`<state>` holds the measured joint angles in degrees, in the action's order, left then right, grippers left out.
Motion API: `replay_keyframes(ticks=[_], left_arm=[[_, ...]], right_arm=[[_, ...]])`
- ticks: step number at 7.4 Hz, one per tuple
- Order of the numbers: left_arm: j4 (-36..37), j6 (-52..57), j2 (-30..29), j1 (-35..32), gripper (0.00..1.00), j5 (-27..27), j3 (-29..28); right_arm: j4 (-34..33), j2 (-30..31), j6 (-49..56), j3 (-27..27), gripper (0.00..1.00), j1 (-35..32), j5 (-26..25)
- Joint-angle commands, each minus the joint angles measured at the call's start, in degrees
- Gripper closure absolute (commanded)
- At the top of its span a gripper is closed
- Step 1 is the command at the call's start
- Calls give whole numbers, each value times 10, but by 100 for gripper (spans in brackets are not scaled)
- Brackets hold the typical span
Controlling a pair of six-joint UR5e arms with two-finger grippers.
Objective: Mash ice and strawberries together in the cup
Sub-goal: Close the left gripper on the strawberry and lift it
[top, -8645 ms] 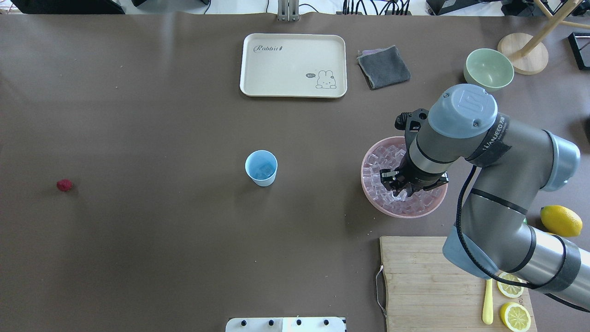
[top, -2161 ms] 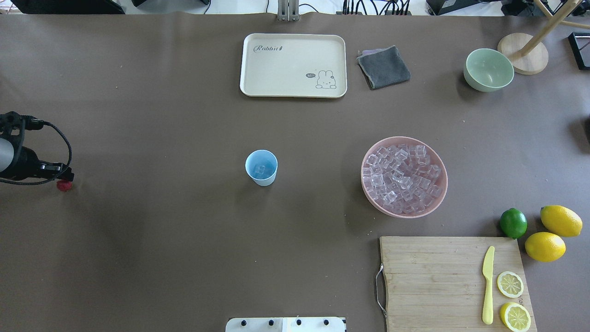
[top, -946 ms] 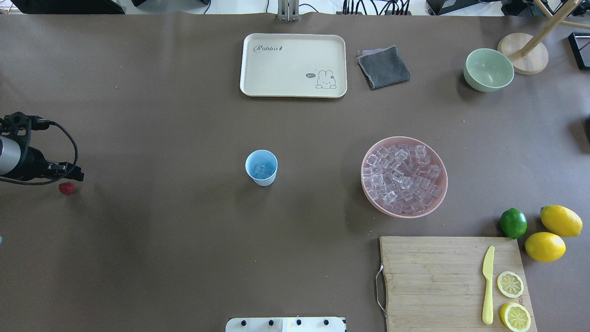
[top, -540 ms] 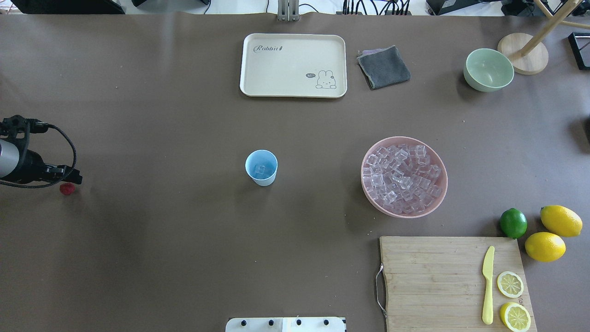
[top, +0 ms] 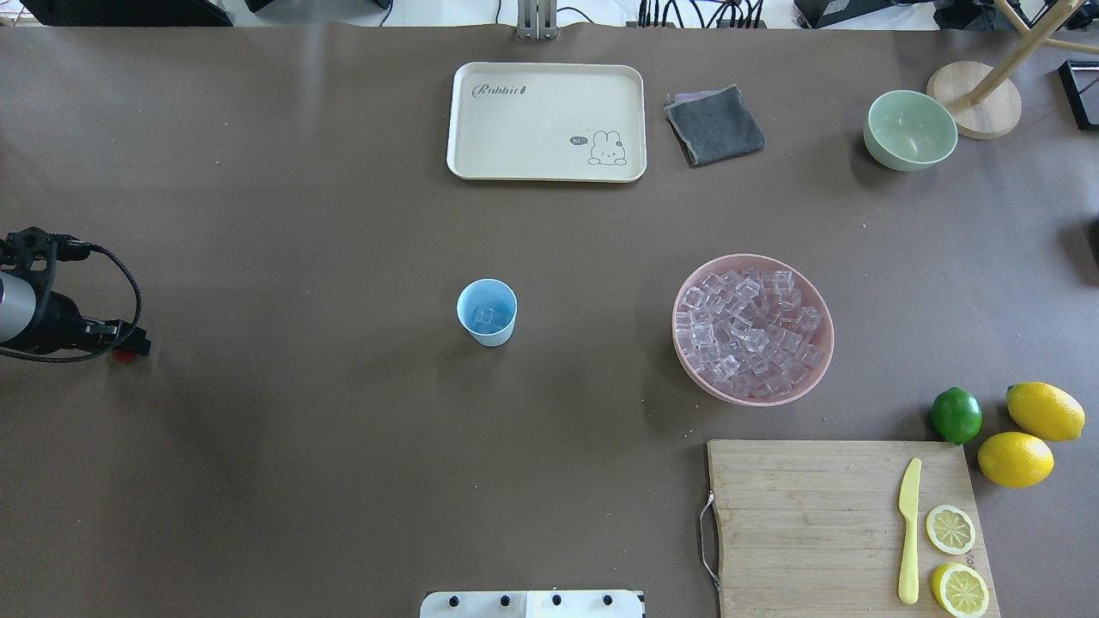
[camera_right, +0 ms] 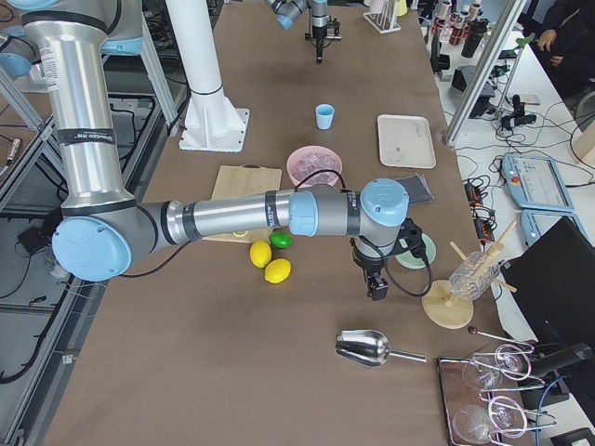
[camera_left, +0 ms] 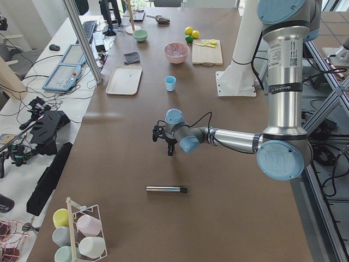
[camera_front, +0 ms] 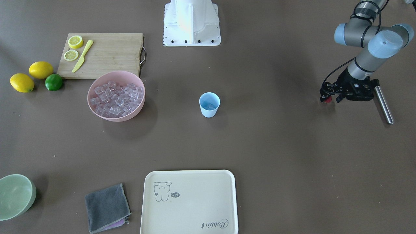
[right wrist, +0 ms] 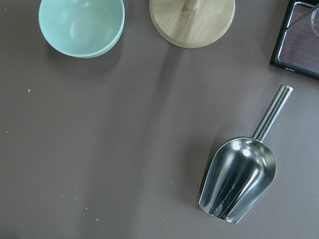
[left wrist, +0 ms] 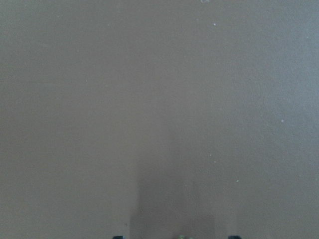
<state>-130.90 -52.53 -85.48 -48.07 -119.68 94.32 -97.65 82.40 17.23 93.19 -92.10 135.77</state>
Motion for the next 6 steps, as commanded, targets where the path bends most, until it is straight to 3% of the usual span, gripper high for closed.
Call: replay_keyframes(ticks=[1,3,5,6], left_arm=[[-1,-16,0,5,60,0,3],[-1,-14,-6,7,98,0,2],[6,-13,-34,8,100,-31,17],[10,-16,-77,10,100,-41,17]], right_arm=[[0,0,0,1,0,-2,-2],[0,2,0,1,0,-4,1],[-1,1,0,1,0,-4,1],[-1,3,1,1,0,-4,2]])
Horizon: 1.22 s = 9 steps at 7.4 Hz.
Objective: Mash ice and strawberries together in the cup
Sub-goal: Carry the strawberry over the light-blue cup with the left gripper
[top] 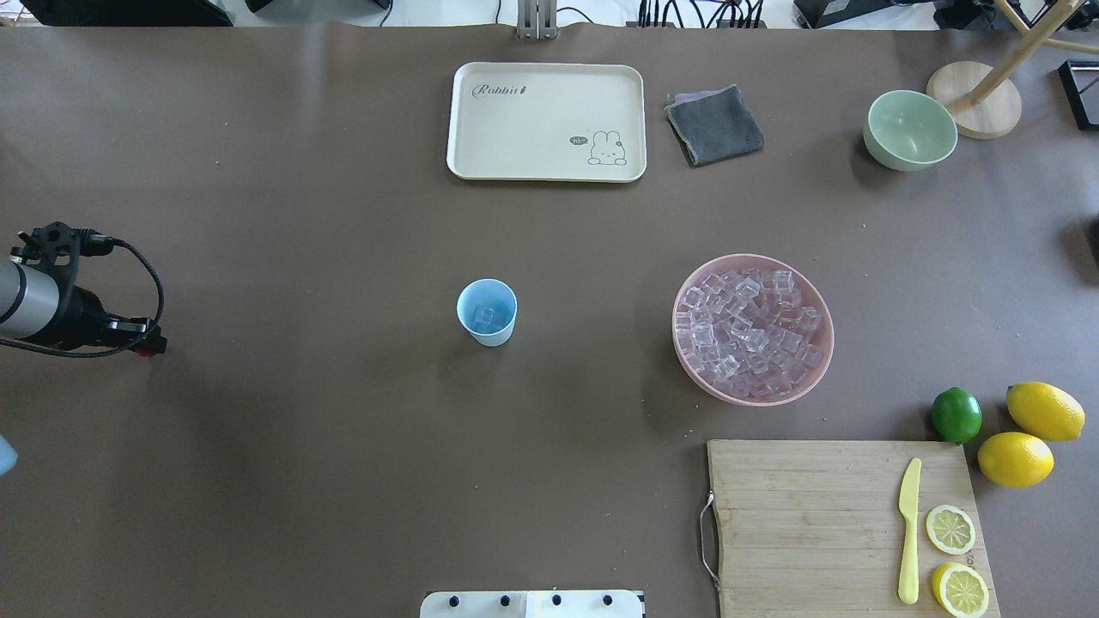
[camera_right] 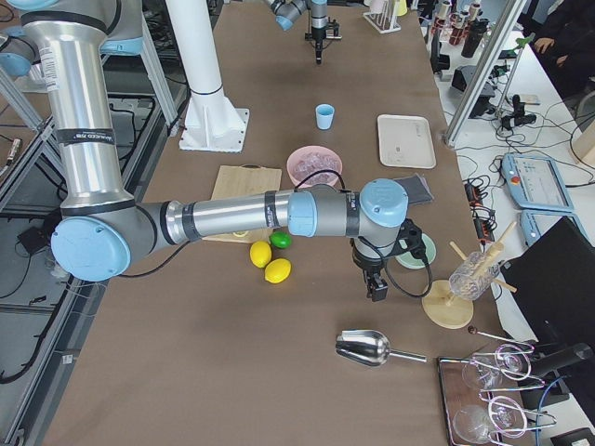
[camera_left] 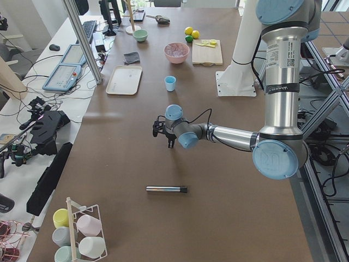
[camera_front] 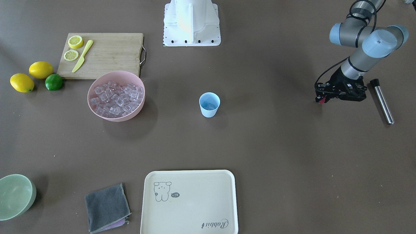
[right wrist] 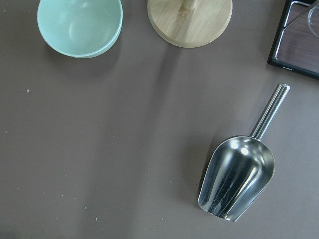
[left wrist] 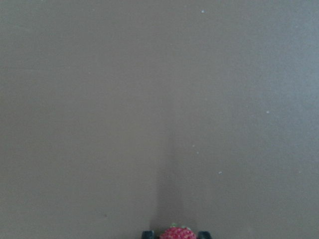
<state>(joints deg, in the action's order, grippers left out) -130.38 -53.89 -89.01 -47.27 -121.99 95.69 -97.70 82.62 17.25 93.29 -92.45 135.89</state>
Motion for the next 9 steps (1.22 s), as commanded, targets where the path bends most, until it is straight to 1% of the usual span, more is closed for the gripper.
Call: replay_keyframes(ticks=[1,3,4,5,6,7,8,9], left_arm=[[33,-3,-91,16,100,-19,5],[94,-6,-187,36,100,-19,7],[127,-42,-232,39,100,-16,13],[130,-106,-262,55,100,-17,27],[131,-144,-295,74,100,-13,29],[130,-150,-305,78,100,-11,39],[130,-150,-323,89,100,2,36],[130,-151,-335,128,100,46,36]], right_arm=[[0,0,1,-2,0,0,1],[0,15,7,-6,0,-1,-2],[0,15,7,-10,0,0,-5],[0,13,7,-18,0,0,-5],[0,12,7,-16,0,0,-4],[0,14,8,-17,0,0,-1],[0,15,8,-18,0,-1,-1],[0,15,12,-18,0,-3,-1]])
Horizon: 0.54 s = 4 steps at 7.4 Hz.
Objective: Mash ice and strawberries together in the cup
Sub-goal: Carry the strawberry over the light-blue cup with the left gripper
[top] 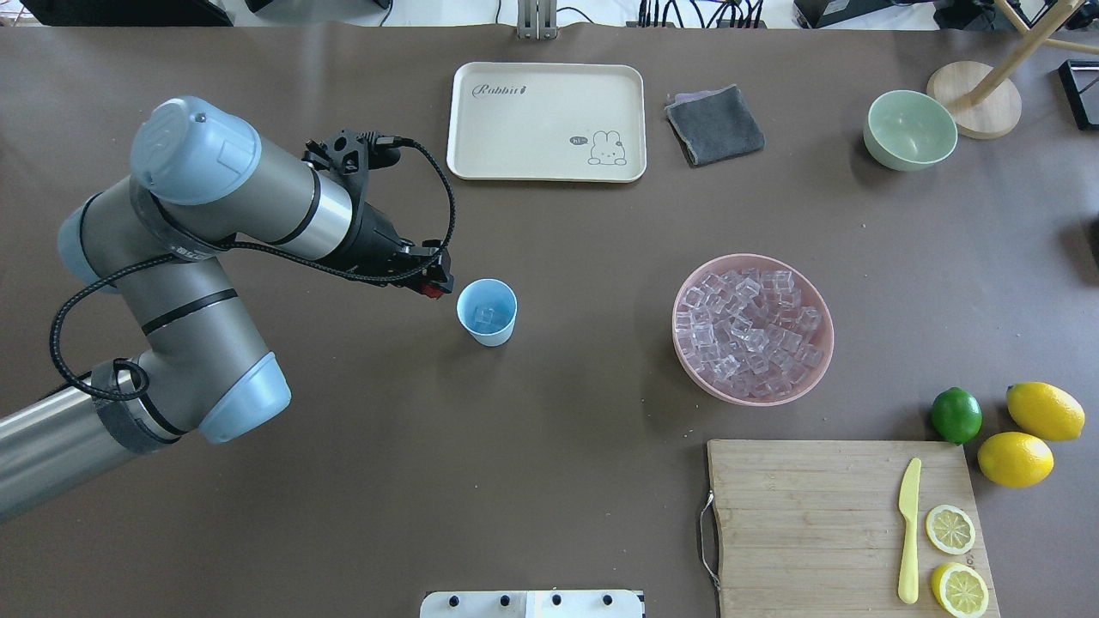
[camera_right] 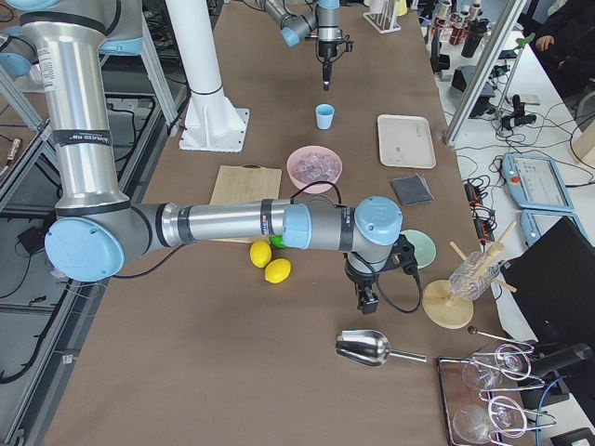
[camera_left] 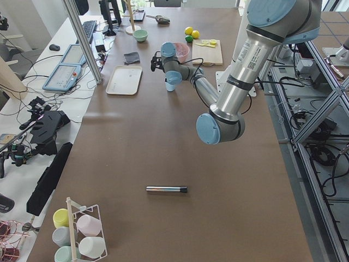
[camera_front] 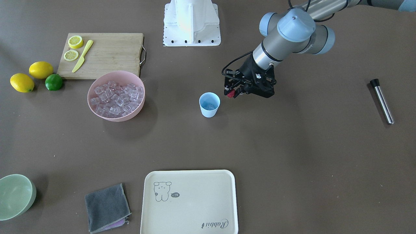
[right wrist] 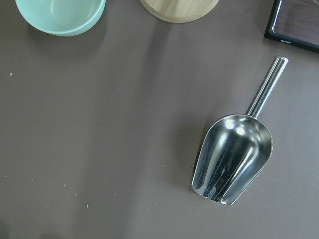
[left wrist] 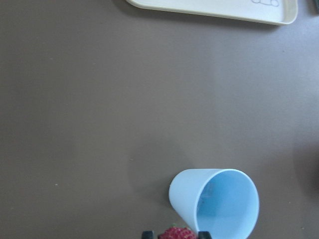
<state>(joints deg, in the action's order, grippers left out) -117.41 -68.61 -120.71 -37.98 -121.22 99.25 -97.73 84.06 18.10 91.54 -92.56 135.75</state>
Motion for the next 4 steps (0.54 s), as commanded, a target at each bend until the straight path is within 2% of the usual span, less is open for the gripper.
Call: replay_keyframes(ticks=[1,4], left_arm=[[-3,-3,-34,54,100,68,-20],[1,2,-37,46,100,67,-28]], right_arm=[[0,2,9,0,0,-7,0],[-1,7,21,0,0,-21,0]])
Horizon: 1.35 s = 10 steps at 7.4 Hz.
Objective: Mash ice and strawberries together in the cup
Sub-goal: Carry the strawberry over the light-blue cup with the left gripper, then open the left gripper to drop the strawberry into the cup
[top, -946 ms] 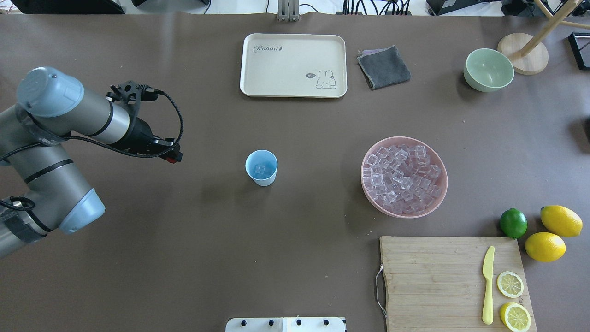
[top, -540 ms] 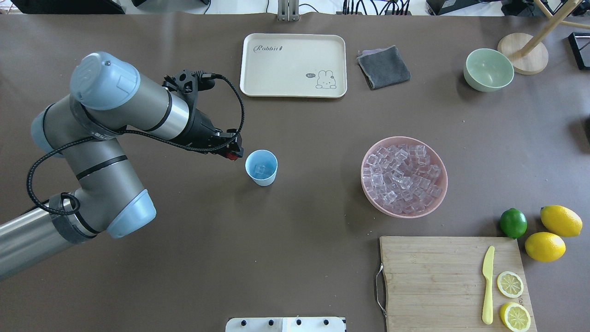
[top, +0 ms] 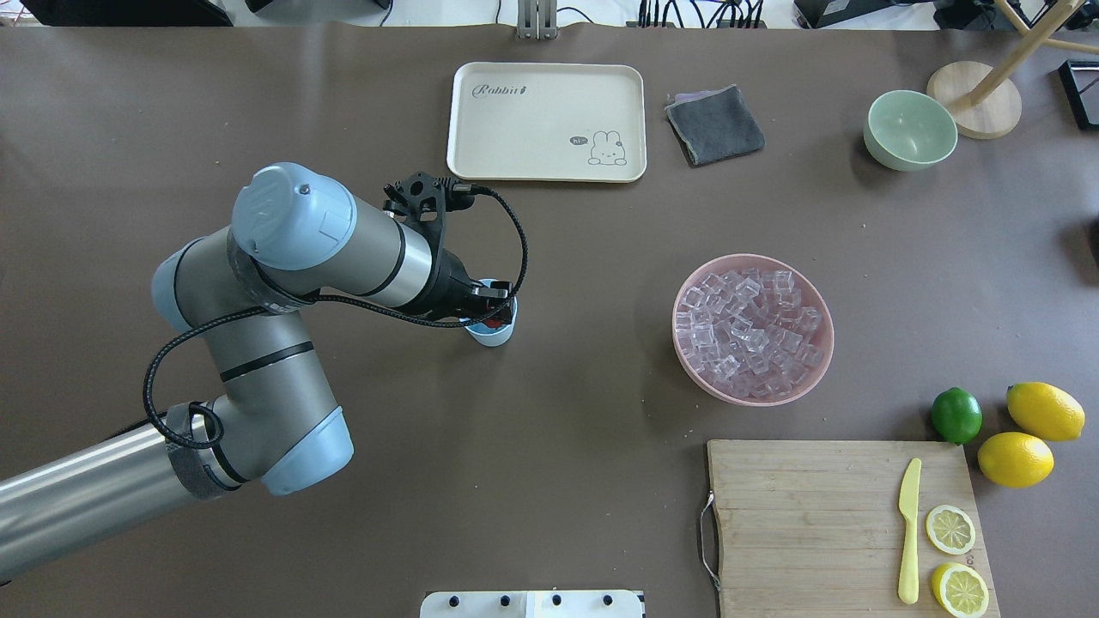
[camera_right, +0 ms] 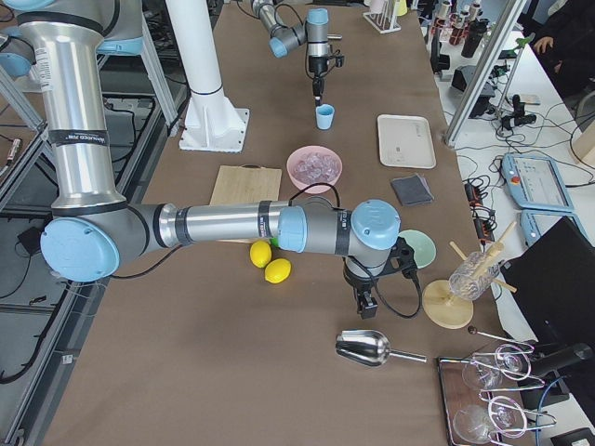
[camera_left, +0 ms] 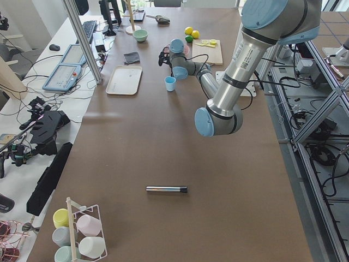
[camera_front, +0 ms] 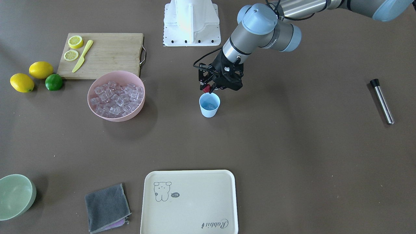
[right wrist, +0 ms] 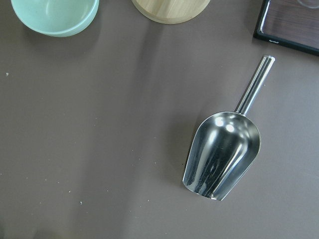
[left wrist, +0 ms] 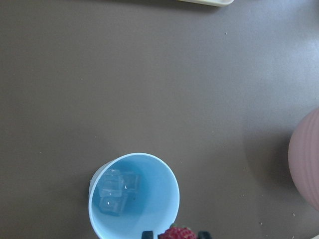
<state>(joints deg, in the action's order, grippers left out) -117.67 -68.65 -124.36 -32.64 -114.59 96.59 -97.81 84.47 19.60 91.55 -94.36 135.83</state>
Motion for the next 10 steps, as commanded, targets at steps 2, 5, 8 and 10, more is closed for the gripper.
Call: replay_keyframes(ticks=[2,5,8,10], left_arm=[[3,3,-1,-16,100,4,-8],[0,1,3,-15,100,19,-10],[0,-6,3,-13,88,33,-11],[0,-46,3,-11,37,60,-11]], right_arm=[[-1,4,9,0,0,-5,-1],[-4,2,17,-1,0,-2,0],[-4,3,17,1,0,-6,1],[-5,2,17,-1,0,-6,0]])
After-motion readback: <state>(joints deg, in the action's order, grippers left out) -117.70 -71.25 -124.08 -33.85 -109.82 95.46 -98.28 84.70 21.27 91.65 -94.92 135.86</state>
